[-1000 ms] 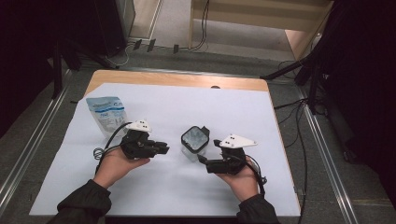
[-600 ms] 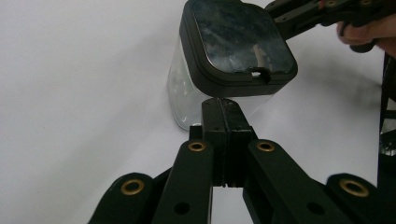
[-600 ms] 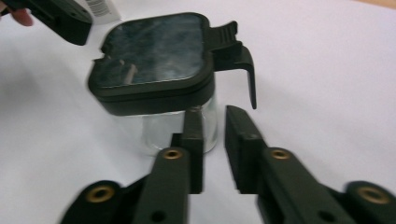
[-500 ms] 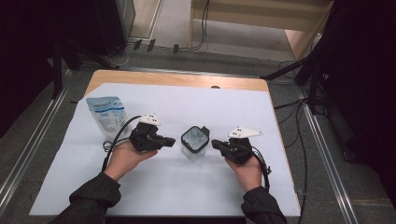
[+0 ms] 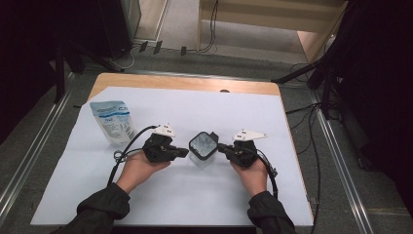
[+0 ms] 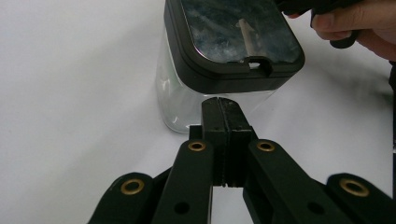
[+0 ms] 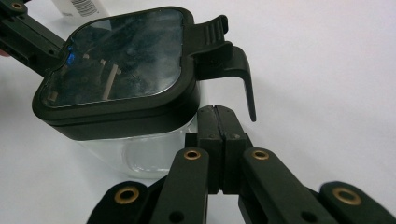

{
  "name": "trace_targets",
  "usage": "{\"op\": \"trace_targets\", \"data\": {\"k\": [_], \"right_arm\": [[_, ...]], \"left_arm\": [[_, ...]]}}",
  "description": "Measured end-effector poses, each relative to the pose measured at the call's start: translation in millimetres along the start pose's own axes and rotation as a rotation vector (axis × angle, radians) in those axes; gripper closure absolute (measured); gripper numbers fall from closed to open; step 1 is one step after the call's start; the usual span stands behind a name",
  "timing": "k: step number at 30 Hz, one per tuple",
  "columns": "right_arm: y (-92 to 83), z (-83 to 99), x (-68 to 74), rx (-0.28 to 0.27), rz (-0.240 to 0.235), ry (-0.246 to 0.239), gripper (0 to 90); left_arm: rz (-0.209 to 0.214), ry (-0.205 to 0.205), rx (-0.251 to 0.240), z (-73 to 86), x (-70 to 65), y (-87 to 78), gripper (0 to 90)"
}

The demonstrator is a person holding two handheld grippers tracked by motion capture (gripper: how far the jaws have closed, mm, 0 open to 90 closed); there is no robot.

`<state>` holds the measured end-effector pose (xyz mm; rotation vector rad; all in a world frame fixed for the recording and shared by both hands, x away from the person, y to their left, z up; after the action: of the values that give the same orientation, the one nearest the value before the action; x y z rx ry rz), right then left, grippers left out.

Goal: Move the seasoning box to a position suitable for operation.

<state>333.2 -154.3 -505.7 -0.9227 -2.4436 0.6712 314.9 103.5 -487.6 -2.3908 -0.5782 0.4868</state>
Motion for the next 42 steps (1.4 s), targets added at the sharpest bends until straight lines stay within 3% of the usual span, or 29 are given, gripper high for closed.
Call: {"op": "trace_targets", "data": {"k": [2,8,25,32,36,42], "right_arm": [[-0.2,0.0,0.4,0.000,0.004,-0.003,90.0],[0.7,0.6,5.5,0.009,-0.003,-0.008,90.0],[3.2,1.5,25.7,0.028,-0.036,-0.015,90.0],[7.2,2.5,35.6,0.051,-0.056,-0.045,90.0],[9.1,2.5,38.2,0.067,-0.064,-0.064,90.0],[1.8,-0.2,34.4,0.083,-0.099,-0.054,90.0]], "left_arm": [[0.011,-0.008,-0.012,-0.3,0.0,0.4,90.0],[-0.006,-0.002,-0.005,0.2,1.4,0.6,90.0],[-0.038,-0.043,-0.018,4.6,16.5,-9.2,90.0],[-0.057,-0.050,-0.015,7.4,22.0,-14.7,90.0],[-0.041,-0.042,-0.020,8.7,24.9,-16.6,89.8],[-0.031,-0.004,0.001,11.8,27.3,-24.8,79.4]]}}
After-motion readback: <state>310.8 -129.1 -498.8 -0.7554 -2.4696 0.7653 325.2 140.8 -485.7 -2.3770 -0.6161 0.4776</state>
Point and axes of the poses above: each handheld gripper's, and its own axes: y roughly forward along the jaws, z roughly out of its underside, x roughly to its left, the point moved 2 cm from there along y, roughly forward along the jaws, and after that the axes turned 5 degrees about y, right-handed, at the moved point
